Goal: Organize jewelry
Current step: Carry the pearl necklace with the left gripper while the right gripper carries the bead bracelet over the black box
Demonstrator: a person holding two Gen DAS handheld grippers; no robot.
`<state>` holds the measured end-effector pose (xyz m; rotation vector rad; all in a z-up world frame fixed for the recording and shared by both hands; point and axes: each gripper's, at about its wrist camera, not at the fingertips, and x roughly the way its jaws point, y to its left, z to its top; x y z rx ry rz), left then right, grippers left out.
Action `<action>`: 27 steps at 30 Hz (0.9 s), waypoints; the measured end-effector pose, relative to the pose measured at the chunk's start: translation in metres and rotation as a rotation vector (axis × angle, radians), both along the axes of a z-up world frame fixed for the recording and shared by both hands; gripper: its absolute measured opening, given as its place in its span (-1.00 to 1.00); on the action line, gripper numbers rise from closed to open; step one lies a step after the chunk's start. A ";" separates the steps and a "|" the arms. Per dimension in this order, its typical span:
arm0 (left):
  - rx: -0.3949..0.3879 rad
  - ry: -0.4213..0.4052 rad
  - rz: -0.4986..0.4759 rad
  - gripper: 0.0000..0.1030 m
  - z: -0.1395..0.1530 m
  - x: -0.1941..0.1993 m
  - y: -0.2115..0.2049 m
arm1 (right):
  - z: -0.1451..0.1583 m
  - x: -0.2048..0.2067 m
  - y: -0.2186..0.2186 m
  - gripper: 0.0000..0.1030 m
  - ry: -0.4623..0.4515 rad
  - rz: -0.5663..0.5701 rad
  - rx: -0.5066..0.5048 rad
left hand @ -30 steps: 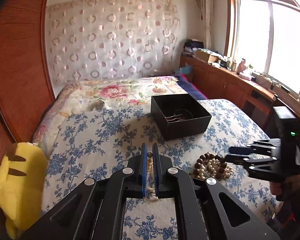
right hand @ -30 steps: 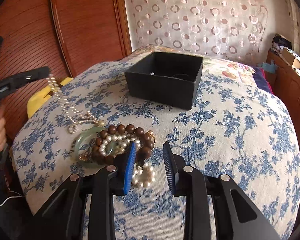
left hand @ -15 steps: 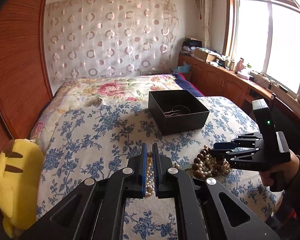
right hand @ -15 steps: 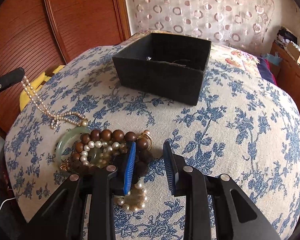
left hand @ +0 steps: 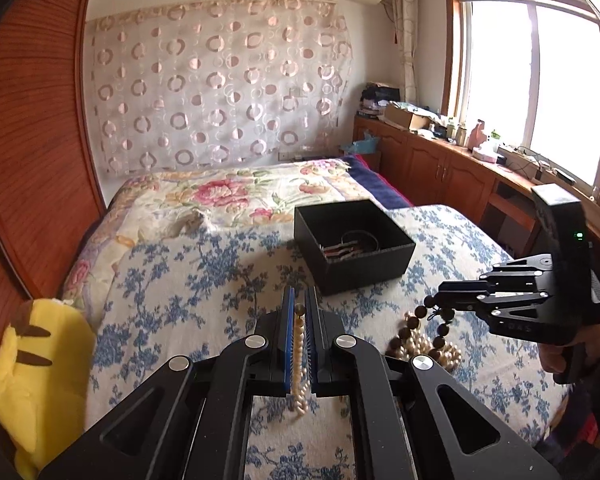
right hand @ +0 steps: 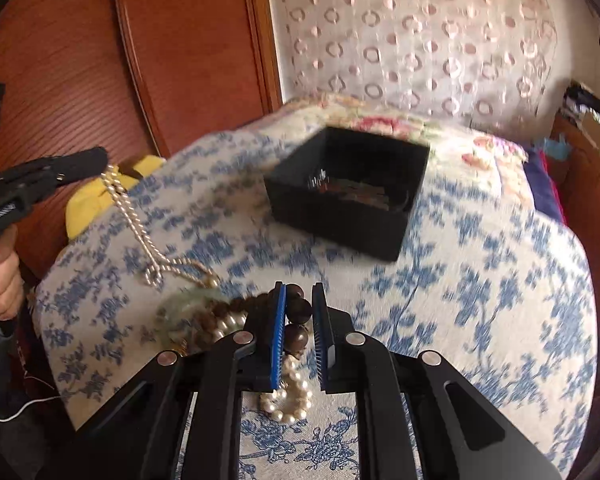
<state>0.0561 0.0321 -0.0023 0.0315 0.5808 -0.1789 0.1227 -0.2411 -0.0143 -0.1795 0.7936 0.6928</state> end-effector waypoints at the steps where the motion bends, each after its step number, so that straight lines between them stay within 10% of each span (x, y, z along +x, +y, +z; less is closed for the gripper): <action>1: 0.002 -0.003 -0.001 -0.91 0.003 0.001 0.000 | 0.005 -0.001 0.000 -0.72 -0.010 0.006 0.005; 27: 0.052 -0.135 -0.027 -0.91 0.078 0.043 -0.026 | 0.079 0.043 0.005 -0.72 -0.167 -0.024 0.018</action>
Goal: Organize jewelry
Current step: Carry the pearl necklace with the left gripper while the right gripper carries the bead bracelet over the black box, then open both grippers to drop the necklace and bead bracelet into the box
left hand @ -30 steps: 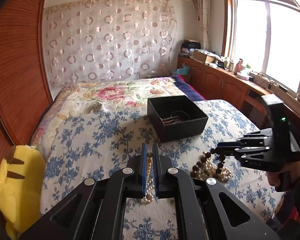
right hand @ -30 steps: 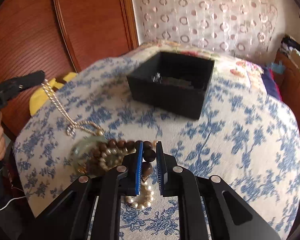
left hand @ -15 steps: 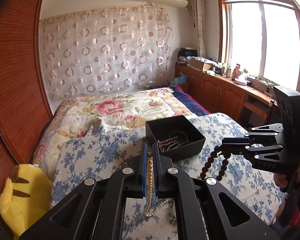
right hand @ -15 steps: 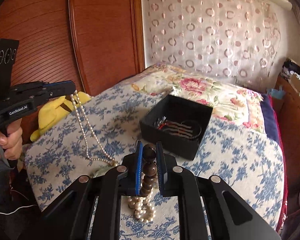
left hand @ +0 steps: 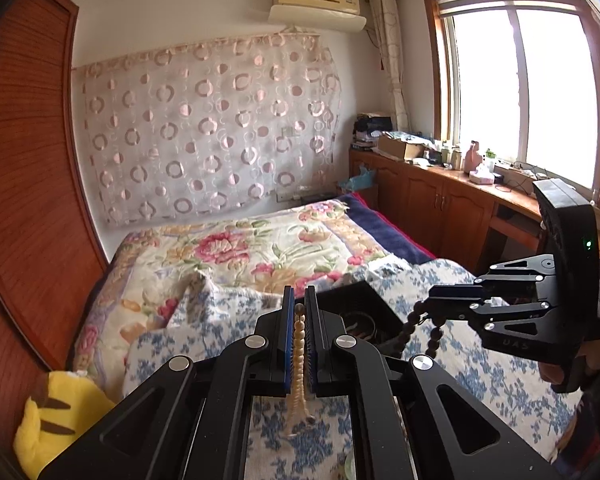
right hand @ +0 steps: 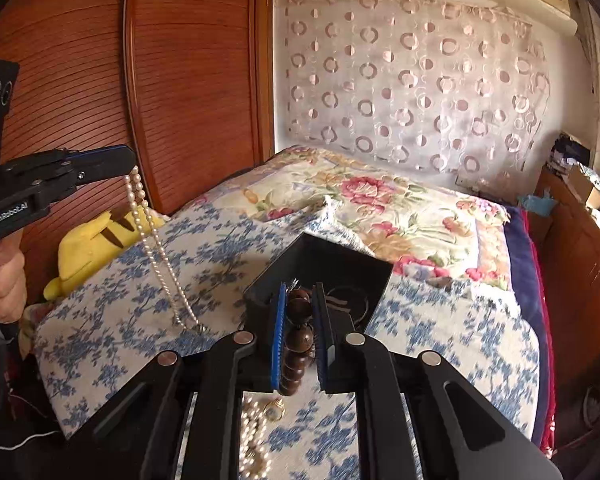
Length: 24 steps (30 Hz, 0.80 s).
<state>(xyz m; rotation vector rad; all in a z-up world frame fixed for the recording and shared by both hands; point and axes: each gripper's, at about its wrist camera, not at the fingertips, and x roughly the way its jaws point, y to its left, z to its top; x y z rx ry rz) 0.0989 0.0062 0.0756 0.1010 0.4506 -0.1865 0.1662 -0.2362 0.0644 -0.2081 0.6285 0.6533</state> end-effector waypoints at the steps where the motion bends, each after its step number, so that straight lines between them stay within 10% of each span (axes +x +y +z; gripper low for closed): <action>1: 0.000 -0.003 0.000 -0.91 0.002 0.002 -0.001 | 0.002 0.004 0.001 -0.72 -0.004 -0.003 -0.001; 24: 0.022 -0.058 -0.006 -0.91 0.048 0.051 -0.044 | -0.042 0.077 0.000 -0.71 0.112 -0.080 0.003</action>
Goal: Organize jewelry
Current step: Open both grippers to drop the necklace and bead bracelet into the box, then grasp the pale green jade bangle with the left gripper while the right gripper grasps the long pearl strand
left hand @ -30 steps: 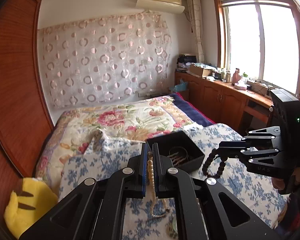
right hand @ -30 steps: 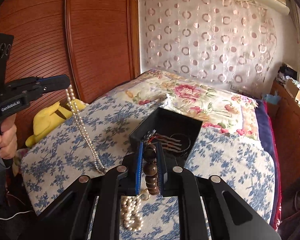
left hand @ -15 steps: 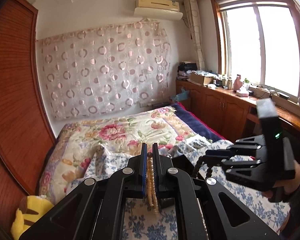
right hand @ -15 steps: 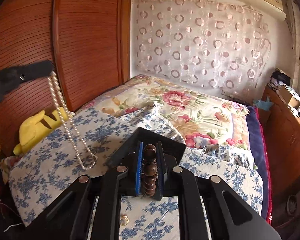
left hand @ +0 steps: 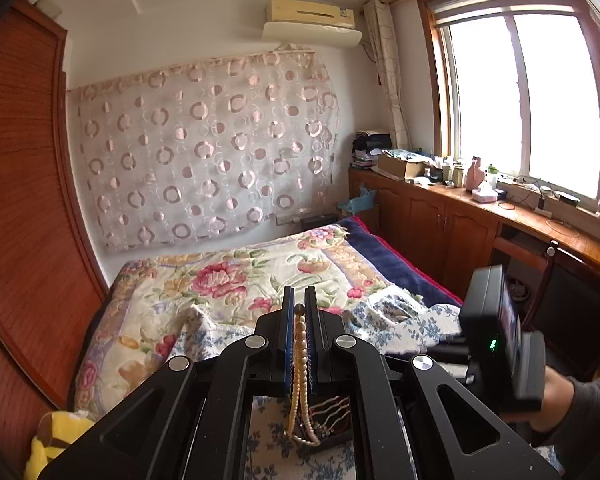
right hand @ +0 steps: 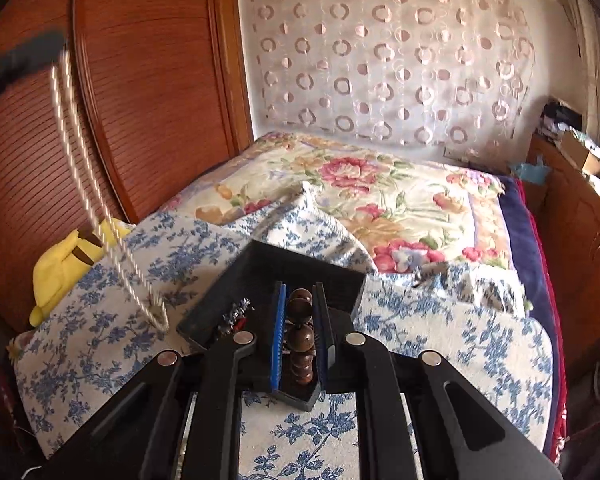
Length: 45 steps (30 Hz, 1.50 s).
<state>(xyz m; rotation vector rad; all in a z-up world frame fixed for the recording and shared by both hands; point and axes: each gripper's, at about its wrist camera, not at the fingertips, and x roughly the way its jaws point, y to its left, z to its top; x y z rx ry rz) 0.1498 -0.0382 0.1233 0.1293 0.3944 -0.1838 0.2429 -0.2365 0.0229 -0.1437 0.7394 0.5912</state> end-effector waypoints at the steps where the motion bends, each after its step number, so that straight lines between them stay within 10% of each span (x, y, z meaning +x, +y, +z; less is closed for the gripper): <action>1: 0.002 0.002 -0.002 -0.91 0.000 0.002 -0.002 | -0.003 0.000 0.000 -0.70 0.005 0.005 -0.003; 27: 0.037 0.138 0.010 -0.87 -0.061 0.059 -0.018 | -0.023 -0.036 -0.040 -0.68 0.003 -0.002 -0.001; 31: 0.047 0.147 0.012 -0.52 -0.071 0.047 -0.015 | -0.028 -0.050 -0.048 -0.68 0.013 -0.006 0.007; 45: 0.031 0.263 -0.011 -0.45 -0.142 -0.014 0.014 | -0.062 -0.118 -0.033 -0.68 0.067 0.080 0.004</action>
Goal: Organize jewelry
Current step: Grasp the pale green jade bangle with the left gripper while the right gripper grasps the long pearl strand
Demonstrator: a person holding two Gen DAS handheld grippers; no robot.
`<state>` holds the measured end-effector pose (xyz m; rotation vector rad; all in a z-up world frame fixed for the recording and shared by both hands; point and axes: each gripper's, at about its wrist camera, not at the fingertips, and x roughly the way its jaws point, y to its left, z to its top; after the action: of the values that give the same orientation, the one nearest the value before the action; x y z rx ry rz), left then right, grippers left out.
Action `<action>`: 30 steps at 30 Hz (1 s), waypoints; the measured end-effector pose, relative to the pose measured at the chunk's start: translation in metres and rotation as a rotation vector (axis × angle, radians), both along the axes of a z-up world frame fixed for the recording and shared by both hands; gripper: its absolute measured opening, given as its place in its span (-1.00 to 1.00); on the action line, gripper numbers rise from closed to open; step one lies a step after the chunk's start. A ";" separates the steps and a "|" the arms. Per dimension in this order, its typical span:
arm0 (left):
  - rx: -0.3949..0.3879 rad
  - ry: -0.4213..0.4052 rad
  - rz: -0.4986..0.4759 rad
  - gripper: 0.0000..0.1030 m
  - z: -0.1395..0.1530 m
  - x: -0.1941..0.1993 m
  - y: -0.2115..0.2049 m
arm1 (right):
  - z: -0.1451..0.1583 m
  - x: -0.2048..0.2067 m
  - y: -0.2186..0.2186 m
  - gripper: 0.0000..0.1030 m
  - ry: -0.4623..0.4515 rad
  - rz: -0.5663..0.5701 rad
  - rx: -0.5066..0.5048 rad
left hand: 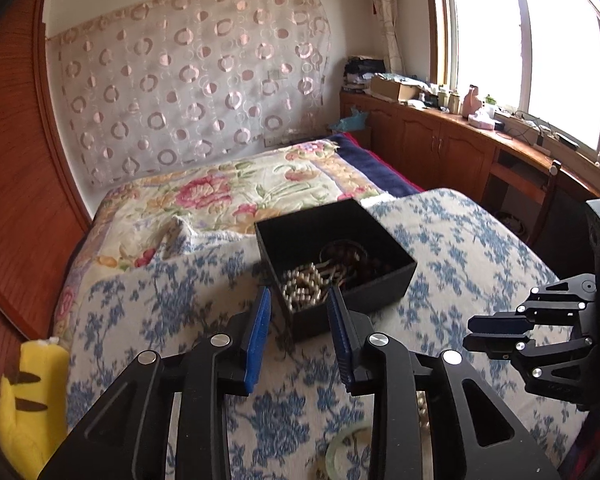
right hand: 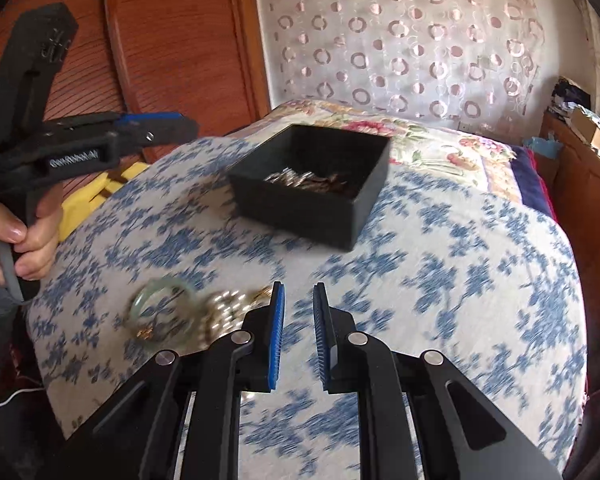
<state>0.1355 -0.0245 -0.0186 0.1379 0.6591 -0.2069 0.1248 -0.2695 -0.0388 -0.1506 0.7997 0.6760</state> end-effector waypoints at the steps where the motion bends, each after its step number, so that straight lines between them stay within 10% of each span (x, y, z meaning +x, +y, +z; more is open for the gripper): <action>1: -0.002 0.009 0.001 -0.43 -0.004 -0.003 0.002 | -0.001 -0.002 0.004 -0.68 0.003 0.008 -0.001; 24: -0.039 0.155 0.002 -0.33 -0.070 -0.047 0.023 | -0.027 -0.012 0.049 -0.58 0.083 0.091 -0.089; 30: -0.043 0.181 -0.019 -0.33 -0.076 -0.050 0.019 | -0.024 -0.016 0.049 -0.83 0.051 0.104 -0.096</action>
<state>0.0854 -0.0058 -0.0944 0.0847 0.8329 -0.2537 0.1085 -0.2206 -0.0630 -0.2644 0.8782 0.7416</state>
